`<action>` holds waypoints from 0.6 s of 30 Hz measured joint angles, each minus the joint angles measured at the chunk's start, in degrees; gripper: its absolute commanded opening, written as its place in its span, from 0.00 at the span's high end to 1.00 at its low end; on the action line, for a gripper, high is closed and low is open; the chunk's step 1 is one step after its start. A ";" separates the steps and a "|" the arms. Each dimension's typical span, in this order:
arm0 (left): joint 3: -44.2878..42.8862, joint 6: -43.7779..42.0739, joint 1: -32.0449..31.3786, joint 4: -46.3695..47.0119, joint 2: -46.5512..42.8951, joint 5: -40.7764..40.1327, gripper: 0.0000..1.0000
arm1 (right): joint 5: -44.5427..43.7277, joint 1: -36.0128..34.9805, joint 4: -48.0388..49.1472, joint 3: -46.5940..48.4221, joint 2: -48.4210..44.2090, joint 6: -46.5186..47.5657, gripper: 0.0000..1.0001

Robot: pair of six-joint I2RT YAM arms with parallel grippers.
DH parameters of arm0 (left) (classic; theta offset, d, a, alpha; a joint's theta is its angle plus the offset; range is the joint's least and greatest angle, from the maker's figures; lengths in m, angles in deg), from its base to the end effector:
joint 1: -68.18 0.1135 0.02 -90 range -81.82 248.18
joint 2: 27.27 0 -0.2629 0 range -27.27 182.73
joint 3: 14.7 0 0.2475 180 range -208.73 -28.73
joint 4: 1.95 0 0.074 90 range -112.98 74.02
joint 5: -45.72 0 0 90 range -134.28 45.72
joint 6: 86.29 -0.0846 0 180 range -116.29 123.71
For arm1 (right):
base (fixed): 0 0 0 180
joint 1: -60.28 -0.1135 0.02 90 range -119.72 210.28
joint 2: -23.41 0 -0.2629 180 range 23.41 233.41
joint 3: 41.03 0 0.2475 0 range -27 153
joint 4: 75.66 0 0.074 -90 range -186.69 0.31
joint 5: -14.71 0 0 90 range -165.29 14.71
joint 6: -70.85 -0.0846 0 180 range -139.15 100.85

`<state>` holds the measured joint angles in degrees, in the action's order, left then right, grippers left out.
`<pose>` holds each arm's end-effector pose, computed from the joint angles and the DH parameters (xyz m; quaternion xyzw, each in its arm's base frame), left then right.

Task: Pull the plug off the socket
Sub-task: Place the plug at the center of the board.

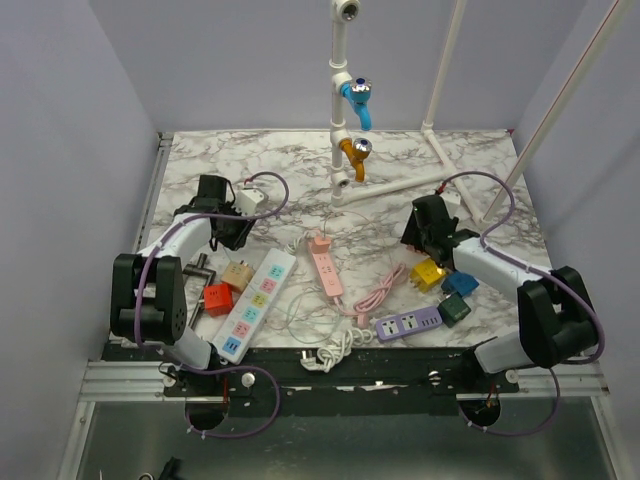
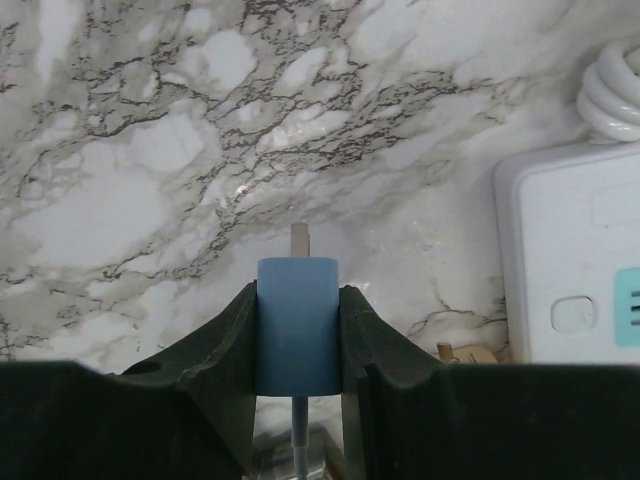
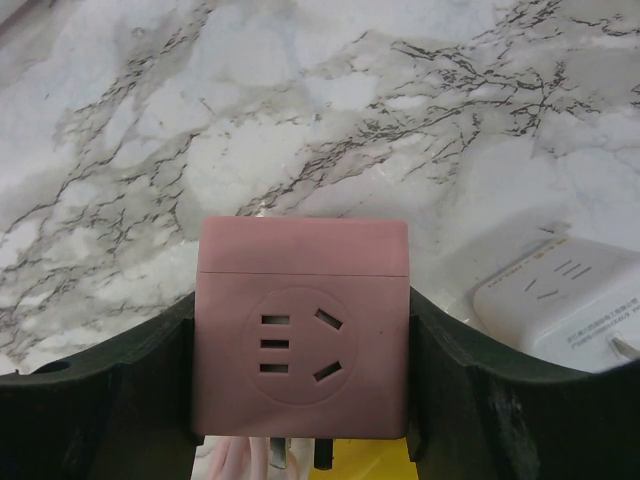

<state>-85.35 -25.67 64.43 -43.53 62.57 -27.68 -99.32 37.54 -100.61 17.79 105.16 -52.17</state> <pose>0.3265 -0.0456 0.1597 0.3079 0.9074 -0.0808 0.2744 0.3008 0.0887 0.1651 0.1563 0.9024 -0.0074 0.4015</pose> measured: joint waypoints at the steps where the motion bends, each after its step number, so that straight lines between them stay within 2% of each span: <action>1: 0.22 0.02 0.00 1.16 0.13 -0.61 0.98 | 0.02 0.39 0.42 0.00 0.72 -0.07 0.71; 3: 0.61 -0.11 0.00 2.56 0.22 -1.73 0.95 | 0.02 0.85 1.27 0.00 2.03 -0.28 0.61; 4: 1.09 -0.22 0.00 3.52 0.28 -2.45 0.91 | 0.04 1.11 1.66 0.00 2.84 -0.44 0.53; 7: 2.78 -0.57 0.00 4.81 0.28 -3.85 0.63 | 0.44 1.22 2.10 0.00 4.37 -0.63 0.37; 9: 3.65 -0.81 0.00 4.76 0.28 -4.48 0.50 | 0.90 1.22 2.10 0.00 4.83 -0.87 0.29; 11: 4.15 -0.57 0.00 4.70 0.28 -5.03 0.31 | 1.27 1.22 2.08 0.00 4.85 -1.14 0.23; 12: 4.28 -0.59 0.00 4.72 0.28 -5.29 0.07 | 1.38 1.22 2.16 0.00 4.81 -1.38 0.20; 13: 4.44 -0.76 0.00 4.72 0.28 -5.53 0.02 | 1.44 1.22 2.27 -0.02 4.76 -1.51 0.17; 18: 5.14 -0.74 0.00 3.96 -0.57 -5.51 0.01 | 1.68 1.22 2.12 -1.27 2.93 -2.10 0.01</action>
<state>-80.21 -26.42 64.43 -39.57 62.01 -33.19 -97.64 38.76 -98.49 16.52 108.09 -54.27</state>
